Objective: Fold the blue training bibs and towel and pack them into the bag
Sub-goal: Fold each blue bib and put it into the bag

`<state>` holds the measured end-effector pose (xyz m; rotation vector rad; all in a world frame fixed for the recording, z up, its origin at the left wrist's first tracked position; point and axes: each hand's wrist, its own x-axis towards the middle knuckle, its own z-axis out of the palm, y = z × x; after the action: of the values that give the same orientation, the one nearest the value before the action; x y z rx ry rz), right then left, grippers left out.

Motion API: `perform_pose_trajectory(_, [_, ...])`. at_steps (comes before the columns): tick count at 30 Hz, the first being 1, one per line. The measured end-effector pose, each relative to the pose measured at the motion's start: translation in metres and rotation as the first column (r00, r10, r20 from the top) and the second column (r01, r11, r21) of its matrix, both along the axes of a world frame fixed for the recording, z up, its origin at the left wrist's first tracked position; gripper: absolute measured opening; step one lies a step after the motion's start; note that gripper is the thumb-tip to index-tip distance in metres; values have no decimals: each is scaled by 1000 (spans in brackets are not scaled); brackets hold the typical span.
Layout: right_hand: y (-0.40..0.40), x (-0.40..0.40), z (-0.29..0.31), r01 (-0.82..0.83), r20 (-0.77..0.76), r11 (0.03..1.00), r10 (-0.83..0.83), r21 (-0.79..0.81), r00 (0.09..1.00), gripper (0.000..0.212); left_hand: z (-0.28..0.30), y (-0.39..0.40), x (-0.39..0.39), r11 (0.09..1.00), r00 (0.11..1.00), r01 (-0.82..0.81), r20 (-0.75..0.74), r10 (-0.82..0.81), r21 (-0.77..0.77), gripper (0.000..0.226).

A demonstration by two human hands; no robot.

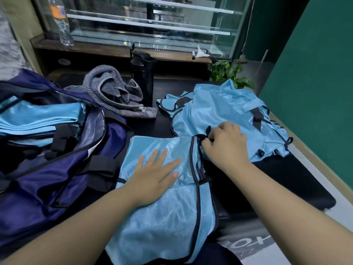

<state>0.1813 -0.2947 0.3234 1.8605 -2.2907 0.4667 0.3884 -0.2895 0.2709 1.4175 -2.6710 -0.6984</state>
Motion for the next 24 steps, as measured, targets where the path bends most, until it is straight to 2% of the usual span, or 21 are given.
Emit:
perform_pose_trajectory(2, [-3, 19, 6, -59, -31, 997, 57, -44, 998, 29, 7, -10, -1, 988, 986, -110, -118, 122, 105, 57])
perform_pose_trajectory(5, [-16, 40, 6, -249, -21, 968, 249, -26, 968, 26, 15, -34, 3, 982, 982, -188, 25, 189, -36, 64])
perform_pose_trajectory(8, [-28, 49, -7, -358, -82, 928, 367, 106, 927, 27, 20, -53, 10, 984, 980, -160, 103, 168, -83, 63])
perform_pose_trajectory(10, [-32, 47, -17, -335, -146, 918, 369, 213, 918, 29, 25, -64, 17, 969, 980, -196, 0, 198, -153, 57])
perform_pose_trajectory(12, [-35, 38, -24, -288, -166, 916, 341, 279, 925, 34, 30, -78, 30, 906, 933, -353, -160, 322, -232, 58])
perform_pose_trajectory(13, [-35, 32, -27, -276, -169, 917, 332, 287, 928, 33, 31, -86, 38, 884, 916, -397, -170, 363, -247, 58])
perform_pose_trajectory(16, [-34, 17, -41, -312, -132, 913, 354, 262, 926, 35, 27, -98, 58, 937, 950, -310, -5, 313, -162, 45])
perform_pose_trajectory(18, [-33, 12, -51, -345, -104, 916, 371, 205, 923, 36, 25, -98, 62, 957, 968, -252, -25, 251, -141, 32])
perform_pose_trajectory(21, [-36, 13, -67, -357, -105, 932, 362, 66, 926, 31, 24, -100, 57, 943, 959, -276, -121, 257, -187, 18])
perform_pose_trajectory(24, [-38, 13, -76, -341, -133, 938, 330, -64, 934, 24, 23, -105, 55, 923, 955, -295, -88, 282, -249, 13])
